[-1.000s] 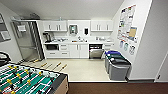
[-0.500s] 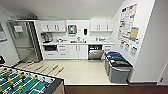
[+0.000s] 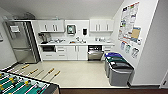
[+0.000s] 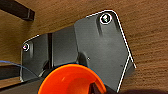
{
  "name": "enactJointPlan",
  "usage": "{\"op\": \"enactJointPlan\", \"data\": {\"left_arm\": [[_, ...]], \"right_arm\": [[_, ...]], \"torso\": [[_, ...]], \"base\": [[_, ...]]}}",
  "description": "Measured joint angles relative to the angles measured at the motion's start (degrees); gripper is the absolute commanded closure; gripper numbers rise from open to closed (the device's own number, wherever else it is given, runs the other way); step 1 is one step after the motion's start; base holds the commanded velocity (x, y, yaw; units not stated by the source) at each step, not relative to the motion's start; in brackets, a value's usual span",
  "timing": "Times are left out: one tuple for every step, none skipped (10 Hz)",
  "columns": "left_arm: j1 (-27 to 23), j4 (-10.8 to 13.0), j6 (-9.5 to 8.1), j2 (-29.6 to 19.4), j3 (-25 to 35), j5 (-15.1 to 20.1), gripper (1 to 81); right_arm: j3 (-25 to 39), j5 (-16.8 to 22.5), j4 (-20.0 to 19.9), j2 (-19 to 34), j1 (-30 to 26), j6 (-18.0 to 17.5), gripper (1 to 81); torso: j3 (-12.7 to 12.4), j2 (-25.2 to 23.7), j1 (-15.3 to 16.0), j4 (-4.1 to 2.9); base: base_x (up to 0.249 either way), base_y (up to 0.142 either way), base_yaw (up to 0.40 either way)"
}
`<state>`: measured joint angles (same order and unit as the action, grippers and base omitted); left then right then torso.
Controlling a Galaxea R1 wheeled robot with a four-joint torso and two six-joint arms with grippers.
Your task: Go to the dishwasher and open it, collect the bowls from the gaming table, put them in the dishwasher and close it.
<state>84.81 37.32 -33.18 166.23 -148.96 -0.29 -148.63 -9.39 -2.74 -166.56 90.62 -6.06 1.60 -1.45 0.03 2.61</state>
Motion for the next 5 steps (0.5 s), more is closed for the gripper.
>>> {"op": "enactJointPlan", "data": {"left_arm": [[-0.1,0.0,-0.02,0.1,0.0,0.0,81.1],[0.0,0.0,-0.02,0.2,0.1,0.0,81.1],[0.2,0.0,0.0,0.1,0.0,0.0,81.1],[0.4,0.0,0.0,-0.2,0.0,0.0,81.1],[0.3,0.0,0.0,-0.4,0.0,-0.1,81.1]], "right_arm": [[-0.1,0.0,0.0,0.2,0.0,0.0,81.1],[-0.2,0.0,0.0,0.2,0.0,0.0,81.1],[-0.2,0.0,0.0,-0.3,0.0,0.0,81.1],[-0.2,0.1,0.0,-0.6,0.0,0.0,81.1],[-0.2,0.0,0.0,-0.8,0.0,0.0,81.1]], "torso": [[0.0,0.0,0.0,0.0],[0.0,0.0,0.0,0.0],[0.0,0.0,0.0,0.0],[0.0,0.0,0.0,0.0],[0.0,0.0,0.0,0.0]], "base": [[0.19,0.0,0.0],[0.19,0.0,0.0],[0.189,0.0,0.0],[0.189,0.0,0.0],[0.19,0.0,0.0]]}}
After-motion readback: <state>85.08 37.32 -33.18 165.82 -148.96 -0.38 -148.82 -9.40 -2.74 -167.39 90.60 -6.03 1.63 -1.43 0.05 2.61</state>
